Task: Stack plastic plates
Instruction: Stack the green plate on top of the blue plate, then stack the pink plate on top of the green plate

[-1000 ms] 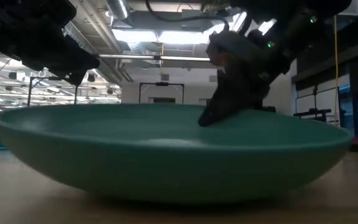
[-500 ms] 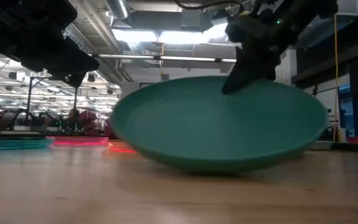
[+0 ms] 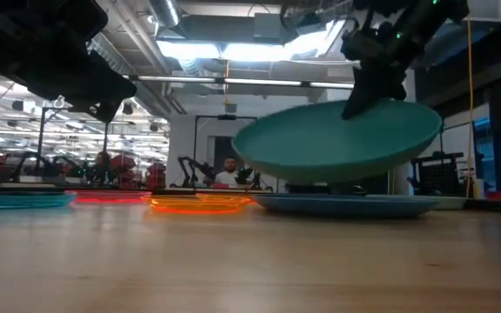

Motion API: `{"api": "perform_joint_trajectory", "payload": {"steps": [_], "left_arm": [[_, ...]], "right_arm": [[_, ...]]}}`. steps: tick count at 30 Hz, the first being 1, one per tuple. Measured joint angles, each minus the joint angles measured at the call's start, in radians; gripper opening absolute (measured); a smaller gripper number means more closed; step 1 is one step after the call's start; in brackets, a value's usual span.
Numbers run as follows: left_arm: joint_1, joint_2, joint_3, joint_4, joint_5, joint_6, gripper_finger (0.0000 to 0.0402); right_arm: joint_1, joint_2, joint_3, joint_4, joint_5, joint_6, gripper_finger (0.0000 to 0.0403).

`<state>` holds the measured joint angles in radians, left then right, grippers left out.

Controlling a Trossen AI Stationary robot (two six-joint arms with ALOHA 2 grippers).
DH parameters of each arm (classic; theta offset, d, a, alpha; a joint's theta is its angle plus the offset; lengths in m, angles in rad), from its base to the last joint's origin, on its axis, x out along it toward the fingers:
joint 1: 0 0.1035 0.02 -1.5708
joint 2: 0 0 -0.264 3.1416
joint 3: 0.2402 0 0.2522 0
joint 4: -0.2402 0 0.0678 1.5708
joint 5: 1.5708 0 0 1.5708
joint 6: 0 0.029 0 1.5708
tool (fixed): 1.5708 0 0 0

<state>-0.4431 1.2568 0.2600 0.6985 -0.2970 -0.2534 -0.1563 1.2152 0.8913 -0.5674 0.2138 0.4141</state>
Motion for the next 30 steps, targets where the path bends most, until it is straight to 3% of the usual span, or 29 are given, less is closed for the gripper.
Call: {"api": "perform_joint_trajectory", "payload": {"steps": [5, 12, 19, 23, 30], "left_arm": [[0.0, 0.0, 0.0, 0.007, -0.009, 0.001, 0.0], [0.0, 0.0, 0.0, 0.014, -0.009, 0.0, 0.0], [0.0, 0.0, 0.0, 0.014, -0.008, 0.001, 0.0], [0.0, 0.0, 0.0, 0.014, -0.003, 0.0, 0.0], [0.0, 0.0, 0.0, 0.014, -0.001, 0.001, 0.0]], "right_arm": [[-0.141, -0.001, -0.05, 0.006, -0.09, -0.15, 0.0001], [-0.343, 0.0, -0.145, 0.158, -0.216, -0.198, 0.0001], [-0.375, 0.0, -0.264, 0.328, -0.237, -0.183, 0.0011], [-0.375, 0.0, -0.297, 0.362, -0.249, -0.182, 0.0039], [-0.375, 0.0, -0.298, 0.35, -0.288, -0.234, 0.0126]]}}
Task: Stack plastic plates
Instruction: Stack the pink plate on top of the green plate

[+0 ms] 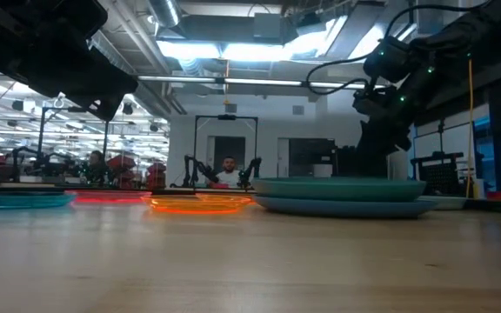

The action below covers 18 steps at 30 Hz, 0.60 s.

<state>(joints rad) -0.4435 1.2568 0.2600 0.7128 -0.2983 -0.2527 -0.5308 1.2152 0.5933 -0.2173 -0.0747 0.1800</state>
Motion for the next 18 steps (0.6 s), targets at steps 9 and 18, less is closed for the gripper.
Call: {"api": "perform_joint_trajectory", "payload": {"steps": [9, 18], "left_arm": [[0.0, 0.0, 0.0, 0.006, -0.002, 0.0, 0.0], [0.0, 0.0, 0.0, 0.021, -0.003, 0.0, 0.0]], "right_arm": [[0.155, -0.058, 0.122, -0.255, -0.044, 0.011, 0.0148], [0.689, -0.092, 0.161, -0.332, 0.014, 0.311, 0.0139]]}}
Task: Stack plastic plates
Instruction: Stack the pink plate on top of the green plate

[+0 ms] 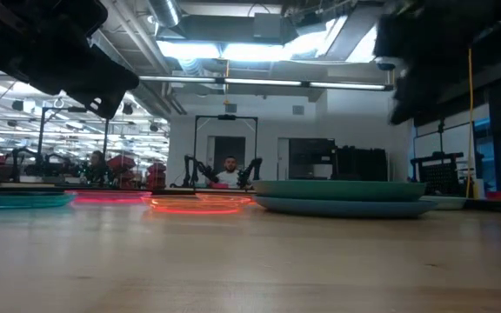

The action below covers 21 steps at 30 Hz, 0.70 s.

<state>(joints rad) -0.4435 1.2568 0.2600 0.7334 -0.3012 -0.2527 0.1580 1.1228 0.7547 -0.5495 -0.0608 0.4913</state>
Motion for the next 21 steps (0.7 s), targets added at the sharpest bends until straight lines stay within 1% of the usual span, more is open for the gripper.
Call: {"api": "perform_joint_trajectory", "payload": {"steps": [2, 5, 7, 10, 14, 18, 21], "left_arm": [[0.0, 0.0, 0.0, 0.005, 0.0, 0.0, 0.0], [0.0, 0.0, 0.0, 0.005, 0.0, -0.001, 0.0], [0.0, 0.0, 0.0, 0.01, 0.0, -0.001, 0.0], [0.0, 0.0, 0.0, 0.013, 0.0, -0.001, 0.0], [0.0, 0.0, 0.0, 0.018, 0.0, 0.0, 0.0], [0.0, 0.0, 0.0, 0.018, 0.0, 0.0, 0.0], [0.0, 0.0, 0.0, 0.017, 0.0, 0.0, 0.0]], "right_arm": [[0.124, 0.012, 0.0, 0.003, 0.023, 0.089, 0.0139], [0.292, 0.034, 0.0, 0.026, 0.088, 0.237, 0.0139], [0.389, 0.048, 0.0, 0.027, 0.162, 0.309, 0.0139], [0.496, 0.075, 0.0, 0.02, 0.25, 0.397, 0.0146], [0.59, 0.13, 0.0, 0.014, 0.324, 0.484, 0.0183], [0.643, 0.205, 0.0, -0.009, 0.328, 0.525, 0.0219], [0.657, 0.253, 0.0, -0.006, 0.321, 0.541, 0.0228]]}}
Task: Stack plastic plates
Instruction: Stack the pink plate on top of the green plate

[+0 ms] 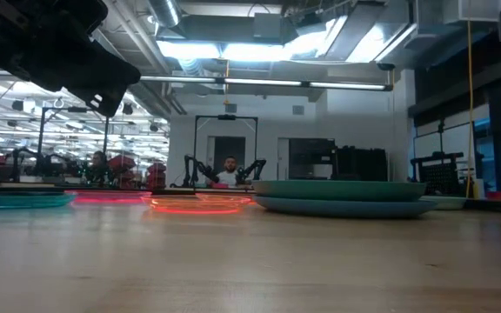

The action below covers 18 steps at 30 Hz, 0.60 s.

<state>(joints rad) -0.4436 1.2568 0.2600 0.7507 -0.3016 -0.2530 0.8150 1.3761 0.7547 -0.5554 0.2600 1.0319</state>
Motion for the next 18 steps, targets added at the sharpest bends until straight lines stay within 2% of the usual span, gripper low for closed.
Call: {"api": "perform_joint_trajectory", "payload": {"steps": [10, 18], "left_arm": [[0.0, 0.0, 0.0, -0.001, 0.0, 0.0, 0.0], [0.0, 0.0, 0.0, -0.001, 0.0, 0.001, 0.0]], "right_arm": [[-0.004, 0.092, 0.0, -0.018, -0.025, -0.059, 0.0188], [-0.004, 0.14, 0.0, -0.018, -0.069, -0.075, 0.0133]]}}
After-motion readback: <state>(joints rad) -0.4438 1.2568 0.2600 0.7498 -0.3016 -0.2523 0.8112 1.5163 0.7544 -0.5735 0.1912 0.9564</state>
